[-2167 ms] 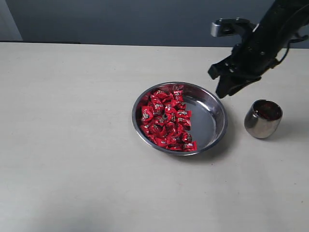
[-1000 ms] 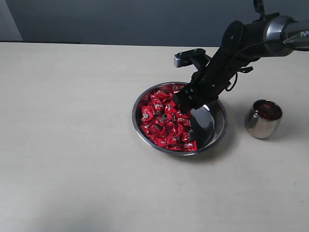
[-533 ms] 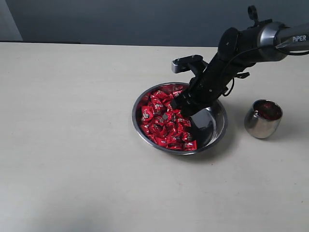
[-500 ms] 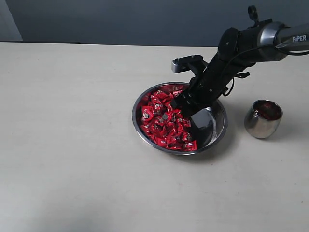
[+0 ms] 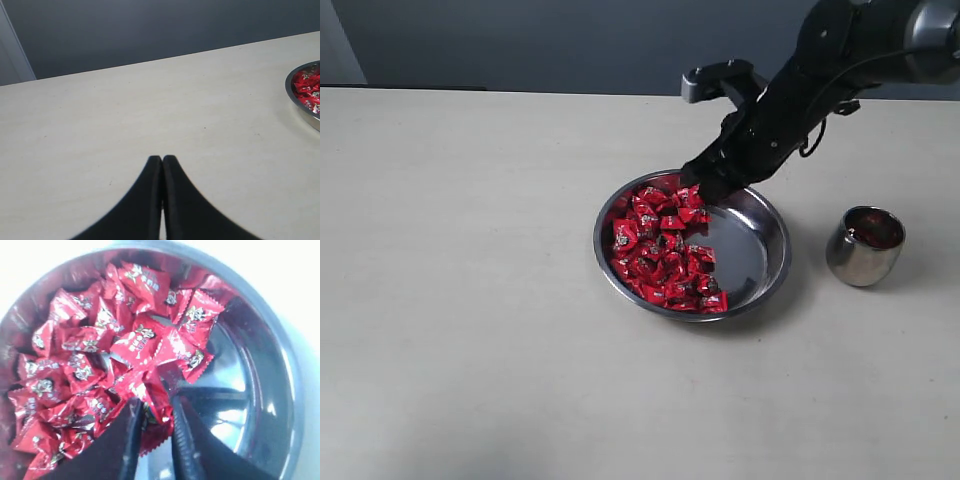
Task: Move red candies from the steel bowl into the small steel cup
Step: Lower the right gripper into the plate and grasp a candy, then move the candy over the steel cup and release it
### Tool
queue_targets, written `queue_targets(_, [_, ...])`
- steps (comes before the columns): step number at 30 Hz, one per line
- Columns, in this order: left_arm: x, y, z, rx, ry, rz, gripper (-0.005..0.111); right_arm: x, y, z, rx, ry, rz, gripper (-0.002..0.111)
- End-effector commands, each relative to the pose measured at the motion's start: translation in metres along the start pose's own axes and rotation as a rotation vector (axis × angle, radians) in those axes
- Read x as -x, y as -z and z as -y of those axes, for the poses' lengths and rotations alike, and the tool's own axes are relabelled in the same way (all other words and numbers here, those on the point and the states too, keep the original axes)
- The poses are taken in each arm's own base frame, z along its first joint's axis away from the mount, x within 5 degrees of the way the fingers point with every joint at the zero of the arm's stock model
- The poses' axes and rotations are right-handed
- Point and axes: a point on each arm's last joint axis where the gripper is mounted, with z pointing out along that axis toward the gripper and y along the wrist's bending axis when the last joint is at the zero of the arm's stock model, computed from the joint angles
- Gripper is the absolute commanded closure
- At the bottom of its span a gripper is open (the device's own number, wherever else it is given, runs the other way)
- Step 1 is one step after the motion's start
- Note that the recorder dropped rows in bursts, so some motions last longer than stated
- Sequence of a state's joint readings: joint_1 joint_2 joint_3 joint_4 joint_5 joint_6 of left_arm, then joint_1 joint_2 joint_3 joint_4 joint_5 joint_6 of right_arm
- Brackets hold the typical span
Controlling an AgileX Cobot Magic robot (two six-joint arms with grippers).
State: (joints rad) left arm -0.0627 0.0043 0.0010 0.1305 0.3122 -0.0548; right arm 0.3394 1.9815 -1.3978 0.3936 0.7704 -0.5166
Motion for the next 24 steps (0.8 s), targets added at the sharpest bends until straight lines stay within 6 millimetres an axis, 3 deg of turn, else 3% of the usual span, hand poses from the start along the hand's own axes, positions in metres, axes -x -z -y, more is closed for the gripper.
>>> queue_targets(1, [0.001,0.0,0.001,-0.01,0.002,0.011,0.106,0.003,0.03,-0.006,-0.018,0.031,0.021,0.106])
queue_targets(7, [0.001,0.0,0.001,-0.01,0.002,0.011,0.106,-0.003,0.06,0.004,-0.18,-0.025,-0.011,0.106])
queue_targets(15, [0.001,0.0,0.001,-0.01,0.002,0.011,0.106,-0.037,0.096,0.053,-0.209,-0.217,-0.141,0.106])
queue_targets(24, [0.001,0.0,0.001,-0.01,0.002,0.011,0.106,-0.053,0.105,0.066,-0.198,-0.275,-0.236,0.106])
